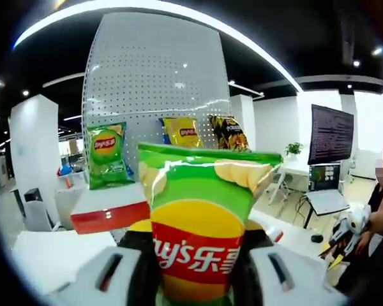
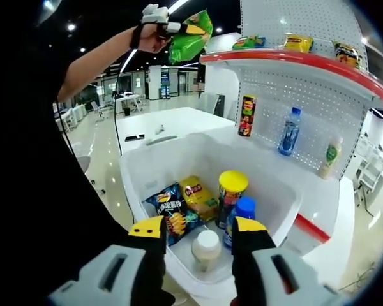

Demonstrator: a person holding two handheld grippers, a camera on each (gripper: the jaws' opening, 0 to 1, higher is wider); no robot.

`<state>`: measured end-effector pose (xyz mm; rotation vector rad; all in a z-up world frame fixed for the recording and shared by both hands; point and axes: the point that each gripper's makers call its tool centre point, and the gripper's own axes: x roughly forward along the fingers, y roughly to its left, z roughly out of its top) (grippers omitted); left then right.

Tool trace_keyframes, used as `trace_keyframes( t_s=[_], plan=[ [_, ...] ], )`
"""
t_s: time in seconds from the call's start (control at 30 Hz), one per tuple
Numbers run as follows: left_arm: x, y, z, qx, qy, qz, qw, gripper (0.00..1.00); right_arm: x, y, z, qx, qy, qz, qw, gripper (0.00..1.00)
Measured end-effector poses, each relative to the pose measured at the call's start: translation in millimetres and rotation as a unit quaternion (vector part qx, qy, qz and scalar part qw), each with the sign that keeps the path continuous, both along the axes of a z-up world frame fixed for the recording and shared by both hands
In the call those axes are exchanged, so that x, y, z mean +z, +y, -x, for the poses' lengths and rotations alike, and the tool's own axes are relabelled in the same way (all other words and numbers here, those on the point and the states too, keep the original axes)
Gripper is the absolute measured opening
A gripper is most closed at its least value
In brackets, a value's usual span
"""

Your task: Place the items from the shopping basket onto the snack and drink counter

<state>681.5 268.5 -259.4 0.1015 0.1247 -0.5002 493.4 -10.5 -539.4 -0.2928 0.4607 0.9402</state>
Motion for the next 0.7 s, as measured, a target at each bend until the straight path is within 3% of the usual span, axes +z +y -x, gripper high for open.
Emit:
trace_keyframes(
  t_s=[0.37,0.7],
  plan=[
    [24.5,21.4,-27.0,0.051,-0.025,0.017,0.9982,0.39,-1.3,-0.4,-0.8,-0.005,0.001,0.0,1.0,0.4],
    [73.2,43.8,-55.3,0.098,-0.07,0.048,0.9915,0.39,1.2,-3.3,-3.7,-0.01,-0.003,-0.001,0.9999,0.4]
  ],
)
